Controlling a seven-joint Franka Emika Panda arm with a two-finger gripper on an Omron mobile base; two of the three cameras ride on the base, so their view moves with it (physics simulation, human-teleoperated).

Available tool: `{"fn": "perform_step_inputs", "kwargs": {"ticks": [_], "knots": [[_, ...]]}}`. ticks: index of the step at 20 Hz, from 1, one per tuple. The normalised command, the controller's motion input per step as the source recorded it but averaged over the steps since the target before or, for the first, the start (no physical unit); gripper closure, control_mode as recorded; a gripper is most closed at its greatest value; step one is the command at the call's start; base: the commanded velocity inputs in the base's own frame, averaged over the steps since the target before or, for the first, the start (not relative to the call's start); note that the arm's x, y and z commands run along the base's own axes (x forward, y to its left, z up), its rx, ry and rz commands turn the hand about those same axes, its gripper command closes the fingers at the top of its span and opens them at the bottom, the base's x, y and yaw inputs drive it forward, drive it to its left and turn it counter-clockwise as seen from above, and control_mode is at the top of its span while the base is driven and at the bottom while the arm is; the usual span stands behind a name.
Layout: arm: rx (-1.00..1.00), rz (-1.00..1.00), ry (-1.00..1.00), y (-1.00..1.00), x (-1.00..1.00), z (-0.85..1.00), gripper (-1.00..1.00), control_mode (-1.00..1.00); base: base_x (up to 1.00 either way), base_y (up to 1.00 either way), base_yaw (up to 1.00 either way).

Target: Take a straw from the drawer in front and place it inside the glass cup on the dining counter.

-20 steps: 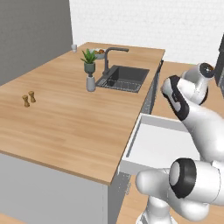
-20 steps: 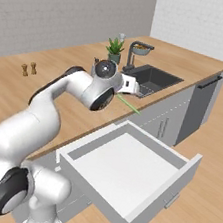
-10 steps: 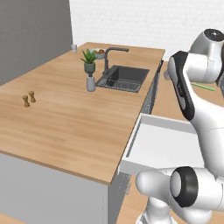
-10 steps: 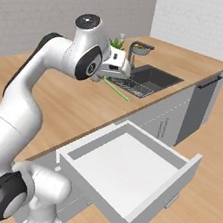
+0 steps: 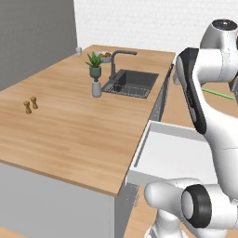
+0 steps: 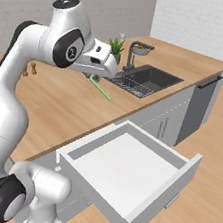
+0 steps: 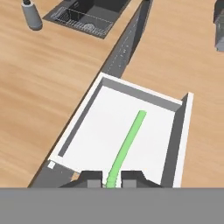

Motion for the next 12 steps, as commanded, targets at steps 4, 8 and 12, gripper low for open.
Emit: {"fn": "perform_step_inputs", "kwargs": {"ticks": [4,8,12], "knots": [[0.0,-0.11,0.0,0.0,-0.53,0.0,1.0,-1.0,0.0,0.0,0.0],[0.0,0.0,0.0,0.0,0.0,0.0,1.0,1.0,-0.92,0.23,-0.09],[0.0,0.0,0.0,0.0,0.0,0.0,1.0,1.0,-0.93,0.77,-0.06]]}}
